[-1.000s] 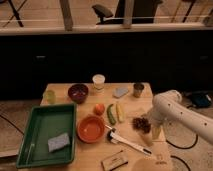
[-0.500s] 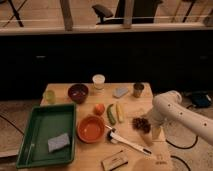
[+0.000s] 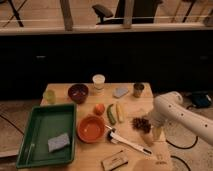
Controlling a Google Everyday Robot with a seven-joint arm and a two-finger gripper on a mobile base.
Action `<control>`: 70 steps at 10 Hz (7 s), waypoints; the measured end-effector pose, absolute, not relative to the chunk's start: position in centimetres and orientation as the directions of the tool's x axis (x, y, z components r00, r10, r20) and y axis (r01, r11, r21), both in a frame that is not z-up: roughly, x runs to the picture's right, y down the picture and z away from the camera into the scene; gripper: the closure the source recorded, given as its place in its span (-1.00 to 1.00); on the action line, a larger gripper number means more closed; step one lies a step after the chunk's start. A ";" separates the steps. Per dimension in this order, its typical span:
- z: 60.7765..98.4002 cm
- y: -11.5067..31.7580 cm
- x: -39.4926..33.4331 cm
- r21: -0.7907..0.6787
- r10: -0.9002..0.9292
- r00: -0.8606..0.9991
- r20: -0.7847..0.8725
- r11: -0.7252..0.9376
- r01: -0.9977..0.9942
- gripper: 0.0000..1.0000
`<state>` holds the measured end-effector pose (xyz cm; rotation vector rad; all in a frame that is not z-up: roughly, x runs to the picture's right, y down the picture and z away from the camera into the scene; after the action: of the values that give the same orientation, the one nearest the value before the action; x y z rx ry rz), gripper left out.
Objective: Place grapes in red bowl
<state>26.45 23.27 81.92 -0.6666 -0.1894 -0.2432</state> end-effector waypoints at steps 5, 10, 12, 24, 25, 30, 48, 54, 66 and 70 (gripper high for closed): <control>82.1 23.4 26.4 -0.578 -0.176 0.951 0.255 0.761 0.296 -0.60; 82.1 23.6 26.7 -0.573 -0.180 0.949 0.259 0.763 0.301 -0.60; 82.2 23.6 26.7 -0.571 -0.180 0.948 0.261 0.763 0.302 -0.60; 82.2 23.6 26.7 -0.555 -0.209 0.938 0.276 0.763 0.333 -0.60; 82.2 23.6 26.7 -0.554 -0.209 0.938 0.276 0.763 0.333 -0.60; 82.2 23.6 26.7 -0.551 -0.216 0.935 0.280 0.762 0.341 -0.60; 82.3 23.7 26.7 -0.536 -0.233 0.925 0.299 0.762 0.365 -0.60; 82.3 23.6 26.7 -0.532 -0.236 0.923 0.305 0.762 0.371 -0.60; 82.3 23.5 26.6 -0.524 -0.248 0.916 0.314 0.759 0.385 -0.60; 82.3 23.5 26.7 -0.521 -0.255 0.913 0.317 0.758 0.393 -0.60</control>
<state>26.65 23.50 82.35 -0.6170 -0.2338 -0.3565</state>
